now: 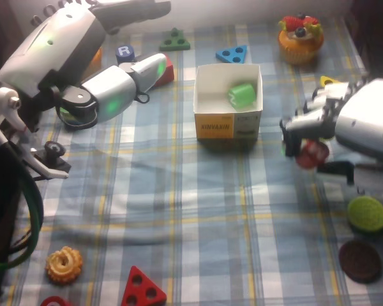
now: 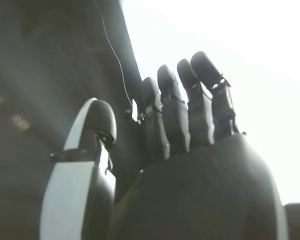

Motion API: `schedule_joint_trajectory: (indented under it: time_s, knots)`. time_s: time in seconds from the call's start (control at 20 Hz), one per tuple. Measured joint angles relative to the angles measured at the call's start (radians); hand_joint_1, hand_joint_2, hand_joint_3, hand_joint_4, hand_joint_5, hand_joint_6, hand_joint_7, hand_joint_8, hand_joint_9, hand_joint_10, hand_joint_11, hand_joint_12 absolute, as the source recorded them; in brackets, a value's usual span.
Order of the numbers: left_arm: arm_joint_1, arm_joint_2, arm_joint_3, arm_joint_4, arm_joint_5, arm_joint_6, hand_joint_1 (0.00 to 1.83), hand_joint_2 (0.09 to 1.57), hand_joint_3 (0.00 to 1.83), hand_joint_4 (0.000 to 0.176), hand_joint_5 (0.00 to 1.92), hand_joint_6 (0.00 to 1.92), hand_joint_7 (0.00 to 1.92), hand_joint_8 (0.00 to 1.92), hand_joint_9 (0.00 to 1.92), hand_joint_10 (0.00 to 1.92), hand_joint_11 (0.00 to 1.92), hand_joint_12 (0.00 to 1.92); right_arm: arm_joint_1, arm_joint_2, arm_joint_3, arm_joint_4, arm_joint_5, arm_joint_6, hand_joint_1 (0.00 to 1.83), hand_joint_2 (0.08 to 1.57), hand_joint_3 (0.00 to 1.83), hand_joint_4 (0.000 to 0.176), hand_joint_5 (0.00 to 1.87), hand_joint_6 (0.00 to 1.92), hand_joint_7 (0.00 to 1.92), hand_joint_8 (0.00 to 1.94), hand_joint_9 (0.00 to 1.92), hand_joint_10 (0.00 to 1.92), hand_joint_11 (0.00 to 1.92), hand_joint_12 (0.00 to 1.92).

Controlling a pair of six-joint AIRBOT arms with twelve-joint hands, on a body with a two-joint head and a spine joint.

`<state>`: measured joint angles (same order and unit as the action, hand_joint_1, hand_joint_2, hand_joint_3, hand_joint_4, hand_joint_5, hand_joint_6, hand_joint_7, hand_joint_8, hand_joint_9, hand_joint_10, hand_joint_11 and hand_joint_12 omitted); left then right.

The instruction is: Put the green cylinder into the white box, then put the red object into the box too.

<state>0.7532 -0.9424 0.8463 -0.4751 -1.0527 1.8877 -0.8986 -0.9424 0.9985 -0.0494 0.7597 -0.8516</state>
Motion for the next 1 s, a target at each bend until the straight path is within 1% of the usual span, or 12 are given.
schedule_joint_trajectory:
  time_s: [0.15,0.2,0.3,0.35,0.5,0.55,0.7,0.75,0.85,0.9,0.95,1.0]
  knots:
    - [0.033,0.017,-0.02,-0.043,-0.019,0.002,0.67,1.37,0.0,0.0,0.52,0.0,0.5,0.01,0.25,0.46,0.0,1.31,0.035,0.012,0.002,0.003,0.072,0.035,1.13,1.28,0.0,0.011,0.7,1.38,0.7,1.52,0.52,1.65,0.46,1.92]
    - [0.054,0.02,-0.028,-0.066,-0.042,-0.001,0.68,1.36,0.0,0.0,0.54,0.01,0.52,0.01,0.24,0.52,0.0,1.36,0.06,0.011,0.007,-0.01,0.078,0.037,1.14,1.27,0.0,0.0,0.69,1.36,0.75,1.48,0.53,1.63,0.41,1.92]
    - [0.092,0.027,-0.038,-0.097,-0.063,0.001,0.64,1.36,0.0,0.0,0.53,0.0,0.51,0.0,0.18,0.59,0.0,1.34,0.105,-0.008,0.029,-0.027,0.089,0.038,1.15,1.25,0.0,0.0,0.7,1.35,0.8,1.4,0.52,1.54,0.31,1.92]
    - [0.099,0.027,-0.038,-0.117,-0.063,0.0,0.63,1.37,0.0,0.0,0.51,0.0,0.48,0.0,0.17,0.54,0.0,1.28,0.123,-0.022,0.043,-0.027,0.087,0.039,1.16,1.25,0.0,0.0,0.68,1.37,0.81,1.39,0.57,1.54,0.4,1.92]
    - [0.122,0.029,-0.038,-0.132,-0.066,0.002,0.62,1.38,0.0,0.005,0.49,0.0,0.48,0.0,0.18,0.53,0.0,1.33,0.2,-0.081,0.095,-0.063,0.029,0.039,1.14,1.27,0.0,0.0,0.63,1.45,0.78,1.43,0.63,1.54,0.54,1.91]
    - [0.126,0.029,-0.039,-0.137,-0.068,0.0,0.64,1.38,0.0,0.032,0.47,0.0,0.46,0.0,0.13,0.6,0.0,1.33,0.238,-0.115,0.124,-0.083,-0.009,0.039,1.14,1.27,0.0,0.0,0.67,1.42,0.75,1.46,0.62,1.53,0.54,1.88]
    - [0.147,0.029,-0.039,-0.144,-0.076,0.0,0.66,1.37,0.0,0.026,0.47,0.0,0.46,0.0,0.14,0.62,0.0,1.34,0.299,-0.192,0.195,-0.099,-0.088,0.039,1.32,1.27,0.0,0.0,0.65,1.41,0.72,1.45,0.61,1.65,0.38,1.92]
    - [0.153,0.029,-0.039,-0.156,-0.078,0.0,0.68,1.37,0.0,0.01,0.48,0.0,0.46,0.0,0.15,0.62,0.0,1.34,0.314,-0.222,0.22,-0.101,-0.12,0.04,1.33,1.25,0.0,0.0,0.69,1.41,0.74,1.39,0.63,1.61,0.38,1.86]
    - [0.156,0.029,-0.039,-0.17,-0.077,0.0,0.63,1.37,0.0,0.015,0.48,0.01,0.46,0.0,0.16,0.61,0.0,1.36,0.333,-0.257,0.254,-0.105,-0.177,0.04,1.17,1.26,0.0,0.0,0.63,1.41,0.8,1.41,0.59,1.37,0.41,1.79]
    - [0.156,0.029,-0.039,-0.166,-0.078,0.0,0.64,1.37,0.0,0.01,0.48,0.0,0.46,0.0,0.16,0.58,0.0,1.29,0.337,-0.267,0.266,-0.102,-0.198,0.04,1.26,1.24,0.0,0.0,0.46,0.92,0.74,1.41,0.51,1.25,0.31,1.79]
    - [0.156,0.029,-0.043,-0.163,-0.079,0.0,0.63,1.38,0.0,0.0,0.48,0.0,0.47,0.01,0.18,0.57,0.0,1.33,0.34,-0.272,0.274,-0.102,-0.218,0.04,1.07,1.19,0.0,0.0,0.37,0.48,0.48,0.84,0.34,1.08,0.12,1.78]
    - [0.156,0.027,-0.046,-0.158,-0.078,0.0,0.63,1.37,0.0,0.006,0.48,0.0,0.47,0.01,0.18,0.57,0.0,1.33,0.341,-0.273,0.278,-0.101,-0.231,0.039,1.01,1.17,0.0,0.0,0.32,0.24,0.4,0.52,0.22,1.01,0.02,1.74]
